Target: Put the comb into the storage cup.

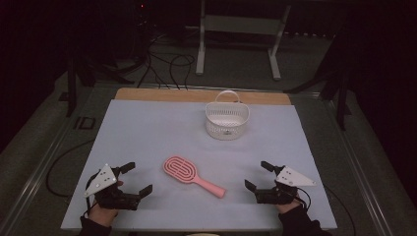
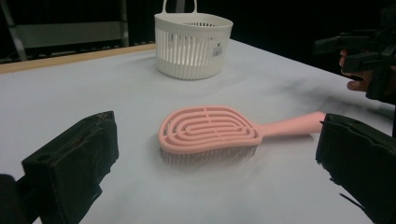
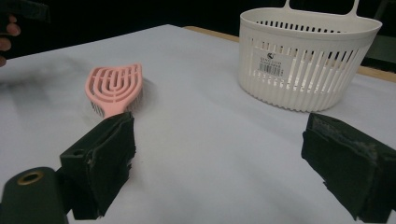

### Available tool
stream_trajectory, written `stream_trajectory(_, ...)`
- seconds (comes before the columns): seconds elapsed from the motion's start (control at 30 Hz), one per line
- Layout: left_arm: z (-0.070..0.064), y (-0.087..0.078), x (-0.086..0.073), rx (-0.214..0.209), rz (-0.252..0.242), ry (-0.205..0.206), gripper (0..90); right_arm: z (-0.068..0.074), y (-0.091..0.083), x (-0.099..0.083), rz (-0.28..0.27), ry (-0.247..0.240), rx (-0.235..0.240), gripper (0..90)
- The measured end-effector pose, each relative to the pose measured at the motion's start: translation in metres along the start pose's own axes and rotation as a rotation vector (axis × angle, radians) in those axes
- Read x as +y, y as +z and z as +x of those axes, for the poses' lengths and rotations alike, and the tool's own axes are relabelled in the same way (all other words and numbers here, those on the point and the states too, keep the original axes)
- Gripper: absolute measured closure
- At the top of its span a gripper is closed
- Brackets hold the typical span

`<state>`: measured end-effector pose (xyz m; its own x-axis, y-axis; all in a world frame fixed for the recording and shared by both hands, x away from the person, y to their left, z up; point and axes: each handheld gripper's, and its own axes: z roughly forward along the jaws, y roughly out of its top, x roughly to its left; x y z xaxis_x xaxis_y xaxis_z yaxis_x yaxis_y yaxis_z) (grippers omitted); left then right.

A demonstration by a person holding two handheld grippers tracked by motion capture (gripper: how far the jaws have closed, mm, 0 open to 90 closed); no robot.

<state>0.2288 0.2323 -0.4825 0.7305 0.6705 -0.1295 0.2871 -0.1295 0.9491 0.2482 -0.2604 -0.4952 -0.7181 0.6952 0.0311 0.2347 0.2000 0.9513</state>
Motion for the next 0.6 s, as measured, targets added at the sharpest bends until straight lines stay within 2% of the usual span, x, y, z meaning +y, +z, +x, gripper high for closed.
stream_trajectory(0.27, -0.001, 0.001, 0.015, -0.008, -0.001, -0.002, 0.2, 0.002, 0.001, 0.001, -0.001, -0.001, -0.001, 9.5)
stream_trajectory(0.53, -0.003, 0.007, 0.032, -0.012, 0.018, -0.009, 0.2, 0.001, 0.001, 0.001, -0.002, 0.000, -0.003, 9.5)
stream_trajectory(0.6, -0.004, 0.012, 0.039, -0.030, 0.028, -0.005, 0.2, 0.001, 0.001, 0.001, 0.000, 0.003, -0.003, 9.5)
